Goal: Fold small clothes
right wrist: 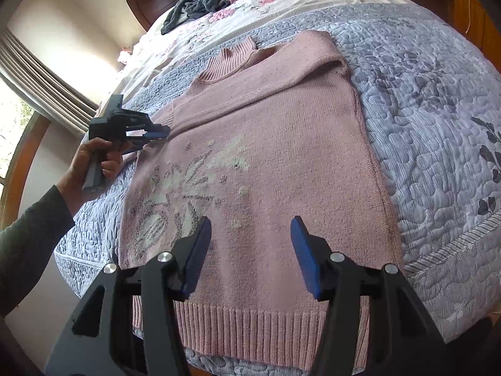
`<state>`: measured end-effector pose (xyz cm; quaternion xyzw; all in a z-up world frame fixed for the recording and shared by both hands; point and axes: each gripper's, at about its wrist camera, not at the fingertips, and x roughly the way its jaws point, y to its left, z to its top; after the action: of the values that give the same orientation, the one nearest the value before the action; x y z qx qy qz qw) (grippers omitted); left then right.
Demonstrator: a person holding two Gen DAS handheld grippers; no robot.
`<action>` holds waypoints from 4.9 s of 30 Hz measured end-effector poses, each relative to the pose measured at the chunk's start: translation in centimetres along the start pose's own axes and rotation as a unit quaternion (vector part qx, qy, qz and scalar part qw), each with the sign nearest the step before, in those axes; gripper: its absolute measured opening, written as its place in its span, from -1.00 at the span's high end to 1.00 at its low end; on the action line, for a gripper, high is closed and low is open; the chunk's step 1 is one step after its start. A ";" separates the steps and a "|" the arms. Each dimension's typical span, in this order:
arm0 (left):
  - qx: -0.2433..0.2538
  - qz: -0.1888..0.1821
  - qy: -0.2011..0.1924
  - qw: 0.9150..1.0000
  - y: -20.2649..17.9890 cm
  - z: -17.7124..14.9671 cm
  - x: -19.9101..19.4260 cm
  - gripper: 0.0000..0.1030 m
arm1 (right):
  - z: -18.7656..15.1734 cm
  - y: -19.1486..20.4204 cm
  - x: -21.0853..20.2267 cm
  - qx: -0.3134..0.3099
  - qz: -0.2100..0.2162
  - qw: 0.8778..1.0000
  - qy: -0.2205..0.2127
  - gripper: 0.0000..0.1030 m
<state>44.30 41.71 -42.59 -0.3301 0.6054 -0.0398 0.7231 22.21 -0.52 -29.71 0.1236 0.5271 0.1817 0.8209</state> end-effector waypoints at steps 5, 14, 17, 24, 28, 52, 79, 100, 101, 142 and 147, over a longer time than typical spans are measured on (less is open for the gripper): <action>-0.023 -0.026 -0.030 0.999 2.1 -0.6 -2.9 0.86 | -0.2 -0.3 -0.8 0.001 -0.006 1.000 -0.001 -0.03; -0.138 -0.058 -0.186 0.971 14.9 -5.5 -17.4 -0.12 | -0.4 1.7 -1.8 -0.019 0.005 1.000 -0.003 -0.04; -0.198 -0.042 -0.238 0.950 21.7 -8.0 -22.3 -0.17 | -0.4 2.9 -1.8 -0.029 0.010 1.000 -0.001 -0.05; -0.323 -0.030 -0.350 0.879 34.2 -12.5 -30.7 -0.20 | -0.7 6.3 -0.7 -0.052 0.022 0.998 0.013 -0.09; -0.349 -0.055 -0.345 0.870 37.6 -11.1 -30.7 -0.21 | -1.0 8.4 0.0 -0.073 0.025 0.997 0.023 -0.09; -0.167 -0.090 -0.373 0.908 24.1 -3.6 -32.7 0.87 | -0.8 10.0 -0.3 -0.076 0.011 0.997 0.012 -0.10; 0.069 -0.119 -0.134 0.981 -6.9 -2.6 -2.8 0.09 | 4.0 2.4 1.3 0.037 0.057 0.997 0.028 -0.38; -0.032 -0.358 -0.273 0.892 11.1 -4.5 -14.2 -0.49 | 22.5 3.8 27.2 0.164 0.132 0.956 0.202 -0.11; -0.037 -0.362 -0.276 0.890 11.4 -4.5 -14.2 -0.49 | 22.4 3.9 27.3 0.164 0.134 0.955 0.206 0.07; -0.037 -0.345 -0.246 0.905 11.5 -4.1 -10.8 -0.48 | 28.6 -12.1 12.7 0.157 0.008 0.986 0.056 0.89; -0.033 -0.327 -0.229 0.916 11.1 -4.1 -9.7 -0.48 | 27.6 -14.1 14.3 0.168 0.019 0.983 0.070 0.89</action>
<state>34.22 52.99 -40.37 -0.5334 0.2827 -0.1779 0.7771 55.07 -7.41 -35.55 0.2568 0.6042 0.1139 0.7457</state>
